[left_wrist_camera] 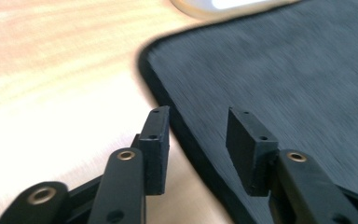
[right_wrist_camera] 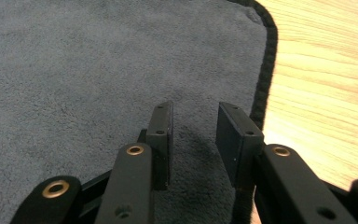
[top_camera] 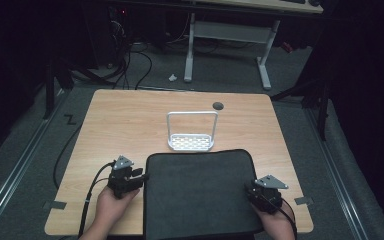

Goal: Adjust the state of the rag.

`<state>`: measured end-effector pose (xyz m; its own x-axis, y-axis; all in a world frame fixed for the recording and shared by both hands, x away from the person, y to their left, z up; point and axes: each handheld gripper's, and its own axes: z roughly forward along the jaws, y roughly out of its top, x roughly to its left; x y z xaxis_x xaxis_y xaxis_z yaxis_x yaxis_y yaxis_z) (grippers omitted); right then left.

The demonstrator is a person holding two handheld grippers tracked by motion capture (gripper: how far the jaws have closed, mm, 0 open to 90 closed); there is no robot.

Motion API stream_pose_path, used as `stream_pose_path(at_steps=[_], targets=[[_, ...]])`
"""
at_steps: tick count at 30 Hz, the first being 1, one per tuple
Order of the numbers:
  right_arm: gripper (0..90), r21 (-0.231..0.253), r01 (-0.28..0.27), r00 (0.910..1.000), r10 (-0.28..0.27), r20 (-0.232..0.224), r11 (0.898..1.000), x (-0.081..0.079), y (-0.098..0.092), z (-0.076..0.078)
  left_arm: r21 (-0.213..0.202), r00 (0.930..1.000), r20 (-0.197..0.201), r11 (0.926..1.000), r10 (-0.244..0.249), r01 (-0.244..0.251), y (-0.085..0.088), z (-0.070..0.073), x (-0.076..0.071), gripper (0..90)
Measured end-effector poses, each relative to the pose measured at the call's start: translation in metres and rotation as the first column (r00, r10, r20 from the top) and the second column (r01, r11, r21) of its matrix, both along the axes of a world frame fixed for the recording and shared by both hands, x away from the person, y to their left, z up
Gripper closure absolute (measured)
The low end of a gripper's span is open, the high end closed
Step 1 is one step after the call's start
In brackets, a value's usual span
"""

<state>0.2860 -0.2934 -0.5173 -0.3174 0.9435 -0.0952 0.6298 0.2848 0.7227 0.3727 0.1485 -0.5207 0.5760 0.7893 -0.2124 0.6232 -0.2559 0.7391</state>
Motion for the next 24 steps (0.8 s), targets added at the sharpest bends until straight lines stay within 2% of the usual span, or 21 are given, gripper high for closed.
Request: stream_pose_path(at_steps=[3,5,7,11,13,15,16,20,23,24], targets=[[67.7,0.003,0.002,0.9999,-0.002,0.015,1.000,0.000,0.001,0.001,0.017,0.9999,0.003,0.9998,0.010,-0.010,-0.004,-0.002,0.015,54.3],[66.4,0.004,-0.003,0.9996,0.003,0.027,1.000,-0.001,0.002,0.002,0.005,0.9998,0.004,0.9998,0.017,-0.017,-0.006,-0.003,0.023,51.4],[65.1,0.002,-0.015,0.9994,0.015,0.032,1.000,-0.001,0.003,0.002,0.013,0.9998,0.003,0.9997,0.020,-0.020,-0.009,-0.003,0.031,50.1],[64.3,0.002,-0.016,0.9995,0.016,0.026,1.000,-0.002,0.004,0.002,0.023,0.9996,0.020,0.9996,0.018,-0.019,-0.017,-0.004,0.041,48.1],[63.0,0.008,-0.020,0.9994,0.020,0.030,1.000,-0.002,0.005,0.002,0.051,0.9999,-0.003,0.9985,0.016,-0.016,-0.020,-0.007,0.046,48.4],[62.3,0.011,-0.025,0.9990,0.024,0.036,1.000,-0.002,0.006,0.003,0.085,0.9995,0.033,0.9963,0.006,-0.008,-0.024,-0.009,0.045,48.9],[61.6,0.015,-0.031,0.9987,0.031,0.040,0.999,-0.003,0.007,0.004,0.092,0.9993,0.037,0.9958,0.005,-0.009,-0.025,-0.010,0.045,49.2],[60.6,0.005,-0.054,0.9975,0.053,0.047,0.999,-0.004,0.014,0.004,0.066,0.9991,0.037,0.9976,0.020,-0.023,-0.029,-0.011,0.047,52.1],[59.2,-0.006,-0.066,0.9965,0.066,0.051,0.998,-0.005,0.020,0.004,0.017,0.9986,0.025,0.9988,0.046,-0.047,-0.029,-0.013,0.048,54.0],[58.5,-0.005,-0.071,0.9962,0.071,0.052,0.997,-0.005,0.022,0.003,0.025,0.9981,0.032,0.9983,0.052,-0.053,-0.030,-0.013,0.048,55.8]])
